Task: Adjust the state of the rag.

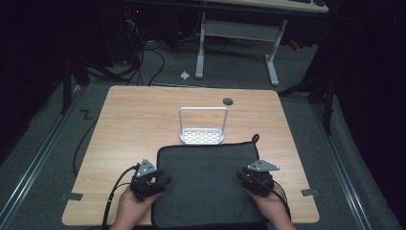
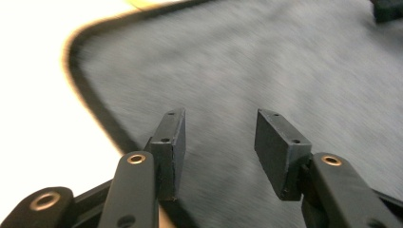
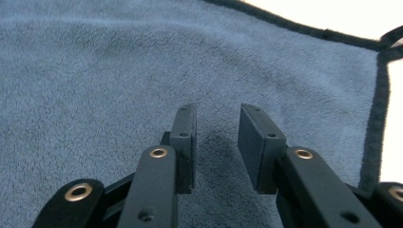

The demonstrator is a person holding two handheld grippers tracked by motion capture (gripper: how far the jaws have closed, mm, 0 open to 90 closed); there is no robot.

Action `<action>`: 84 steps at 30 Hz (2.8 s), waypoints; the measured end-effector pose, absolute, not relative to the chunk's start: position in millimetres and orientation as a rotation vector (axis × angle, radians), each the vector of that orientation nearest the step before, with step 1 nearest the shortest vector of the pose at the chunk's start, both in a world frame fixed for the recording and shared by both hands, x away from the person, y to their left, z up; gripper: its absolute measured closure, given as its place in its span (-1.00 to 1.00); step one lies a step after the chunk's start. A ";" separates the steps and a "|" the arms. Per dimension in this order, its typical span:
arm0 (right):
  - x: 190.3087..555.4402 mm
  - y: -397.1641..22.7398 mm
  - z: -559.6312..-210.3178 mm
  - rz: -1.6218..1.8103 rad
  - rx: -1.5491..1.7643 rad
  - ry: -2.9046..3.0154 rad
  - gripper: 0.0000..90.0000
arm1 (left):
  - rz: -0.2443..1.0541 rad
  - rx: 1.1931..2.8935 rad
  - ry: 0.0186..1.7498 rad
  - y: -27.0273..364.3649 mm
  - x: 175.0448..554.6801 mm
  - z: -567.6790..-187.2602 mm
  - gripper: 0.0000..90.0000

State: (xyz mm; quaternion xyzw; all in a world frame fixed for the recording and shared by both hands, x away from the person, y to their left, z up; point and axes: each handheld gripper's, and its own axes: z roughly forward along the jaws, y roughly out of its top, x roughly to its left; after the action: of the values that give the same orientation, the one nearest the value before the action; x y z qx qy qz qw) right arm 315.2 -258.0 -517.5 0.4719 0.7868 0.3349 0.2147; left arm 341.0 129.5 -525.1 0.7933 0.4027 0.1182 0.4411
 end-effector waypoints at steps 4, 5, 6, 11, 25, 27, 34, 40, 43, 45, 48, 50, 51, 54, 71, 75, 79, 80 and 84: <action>317.8 -259.2 -520.1 0.927 1.310 2.183 0.48 | 0.318 1.936 1.060 137.5 359.0 -521.9 0.14; 318.8 -259.8 -521.1 0.921 1.310 2.186 0.48 | 0.349 1.937 1.072 139.2 364.2 -519.9 0.14; 320.3 -260.6 -524.0 0.898 1.320 2.190 0.46 | 0.380 1.942 1.080 141.8 375.9 -517.3 0.13; 322.8 -262.1 -526.7 0.902 1.327 2.197 0.43 | 0.380 1.971 1.124 143.5 404.5 -522.8 -0.02; 323.2 -262.8 -526.8 0.904 1.313 2.211 0.42 | 0.392 1.984 1.140 129.5 426.1 -535.6 -0.07; 323.2 -262.8 -526.9 0.905 1.313 2.211 0.42 | 0.418 2.000 1.132 126.8 426.2 -535.5 0.05; 323.1 -262.4 -527.2 0.903 1.306 2.207 0.42 | 0.429 2.030 1.082 114.4 426.6 -535.5 0.60; 319.4 -250.5 -521.2 0.936 1.271 2.206 0.35 | 0.340 1.979 1.112 121.5 428.4 -536.6 0.83; 312.7 -228.5 -515.0 0.978 1.178 2.220 0.28 | 0.306 1.952 1.127 125.1 429.2 -536.8 0.84; 307.0 -200.8 -512.5 1.008 1.090 2.261 0.21 | 0.296 1.941 1.133 127.0 429.7 -537.0 0.85; 302.4 -171.6 -511.3 1.022 1.015 2.295 0.19 | 0.291 1.924 1.136 128.8 429.3 -536.7 0.85; 301.5 -162.4 -511.3 1.024 0.991 2.314 0.19 | 0.293 1.925 1.133 128.7 429.2 -536.7 0.85; 300.6 -153.1 -511.9 1.020 0.969 2.331 0.17 | 0.294 1.927 1.130 128.7 429.3 -536.7 0.85; 298.4 -127.1 -514.5 1.012 0.915 2.390 0.21 | 0.283 1.923 1.128 129.6 429.8 -536.9 0.84; 295.0 -39.6 -523.7 1.084 0.848 2.529 -0.12 | 0.272 1.916 1.128 129.9 430.0 -537.1 0.81; 291.4 -24.7 -523.2 1.125 0.844 2.566 -0.16 | 0.275 1.916 1.129 129.6 429.9 -537.0 0.81; 285.2 -12.9 -526.6 1.122 0.821 2.605 -0.20 | 0.273 1.916 1.132 129.8 430.1 -537.1 0.81; 284.2 -11.0 -528.3 1.111 0.813 2.612 -0.21 | 0.273 1.916 1.132 129.8 430.1 -537.1 0.81; 280.1 -9.6 -532.5 1.077 0.769 2.604 -0.18 | 0.267 1.915 1.136 130.1 430.5 -537.2 0.81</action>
State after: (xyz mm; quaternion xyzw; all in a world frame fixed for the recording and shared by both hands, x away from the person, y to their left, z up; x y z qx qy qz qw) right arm 280.1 -9.6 -532.5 0.2617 0.8860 0.3666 0.1101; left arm 430.5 130.1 -537.2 0.7692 0.4564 0.1074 0.4342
